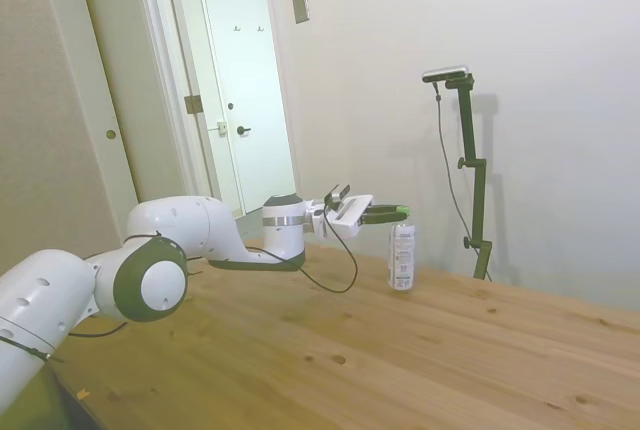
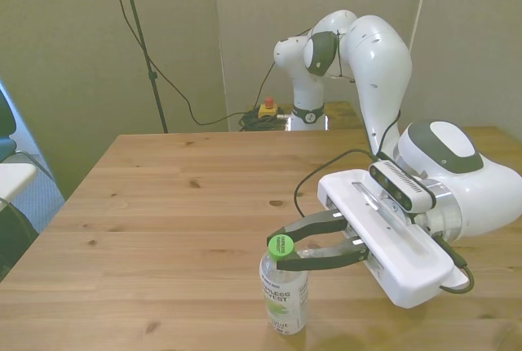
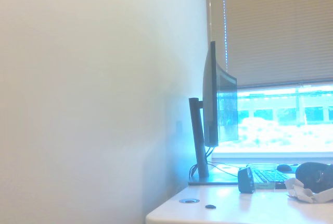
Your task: Stand the water bottle
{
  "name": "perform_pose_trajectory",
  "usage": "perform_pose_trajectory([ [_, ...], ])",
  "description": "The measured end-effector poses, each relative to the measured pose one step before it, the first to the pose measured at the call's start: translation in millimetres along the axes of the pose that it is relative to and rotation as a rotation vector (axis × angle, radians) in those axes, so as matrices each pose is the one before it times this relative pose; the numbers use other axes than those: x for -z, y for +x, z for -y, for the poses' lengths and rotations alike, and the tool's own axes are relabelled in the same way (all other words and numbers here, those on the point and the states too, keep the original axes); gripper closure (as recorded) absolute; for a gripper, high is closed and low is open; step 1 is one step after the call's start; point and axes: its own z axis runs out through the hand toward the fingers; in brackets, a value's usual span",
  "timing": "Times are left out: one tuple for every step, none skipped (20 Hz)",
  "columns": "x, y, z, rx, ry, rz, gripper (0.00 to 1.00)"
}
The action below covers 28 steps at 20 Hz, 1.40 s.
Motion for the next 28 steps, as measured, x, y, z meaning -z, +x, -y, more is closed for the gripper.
perform_pose_trajectory([
  [0.22,-1.12,-1.24,0.00197,-0.00071,-0.00022,0.0],
  [0.0,-0.55,-0.75,0.00092,-0.00111,-0.0006,0.0],
  [-0.09,-0.04,-0.35,0.00007,-0.00195,-0.00099,0.0],
  [-0.21,0.01,-0.1,-0.00005,-0.00064,-0.00003,0.0],
  [-0.31,0.02,-0.11,0.0,-0.00054,-0.00011,0.0],
  [-0.17,0.0,-0.07,0.00009,-0.00016,-0.00015,0.0],
  [-0.18,-0.12,-0.21,0.0003,-0.00015,-0.00016,0.0],
  [0.0,-0.2,-0.21,0.00035,0.0,0.00002,0.0],
  [0.02,-0.17,-0.17,0.00032,0.00004,0.0,0.0],
  [-0.03,-0.21,-0.24,0.00043,-0.00001,-0.00004,0.0],
  [-0.27,-0.3,-0.43,0.00069,-0.00011,-0.00029,0.0],
  [-0.35,-0.3,-0.47,0.00072,-0.00028,-0.00034,0.0],
  [-0.46,-0.1,-0.29,0.00037,-0.00032,-0.00047,0.0],
  [-0.56,0.07,-0.15,0.00014,-0.00043,-0.00056,0.0],
  [-0.55,0.09,-0.13,0.0001,-0.00045,-0.00053,0.0],
  [-0.57,0.09,-0.14,0.00008,-0.00047,-0.00054,0.0],
  [-0.4,0.04,-0.13,0.00015,-0.00035,-0.00037,0.0],
  [-0.34,0.05,-0.09,0.00007,-0.00025,-0.00035,0.0],
  [-0.2,0.06,-0.01,-0.00001,-0.00012,-0.00021,0.0],
  [-0.05,0.0,-0.03,0.00005,-0.00003,-0.00006,0.0],
  [-0.01,0.0,0.0,0.00002,0.00007,-0.00003,0.0],
  [-0.02,-0.04,-0.07,0.00026,0.00014,-0.00009,0.0],
  [-0.12,-0.04,-0.12,0.00025,-0.00012,-0.00012,0.0],
  [-0.18,-0.01,-0.1,0.00015,-0.00017,-0.00016,0.0],
  [-0.18,-0.04,-0.15,0.00031,-0.0002,-0.00017,0.0],
  [-0.15,-0.14,-0.29,0.00062,-0.00024,-0.00011,0.0],
  [-0.08,-0.18,-0.32,0.00085,-0.0002,-0.00003,0.0],
  [-0.07,-0.28,-0.46,0.00113,-0.00025,0.00002,0.0],
])
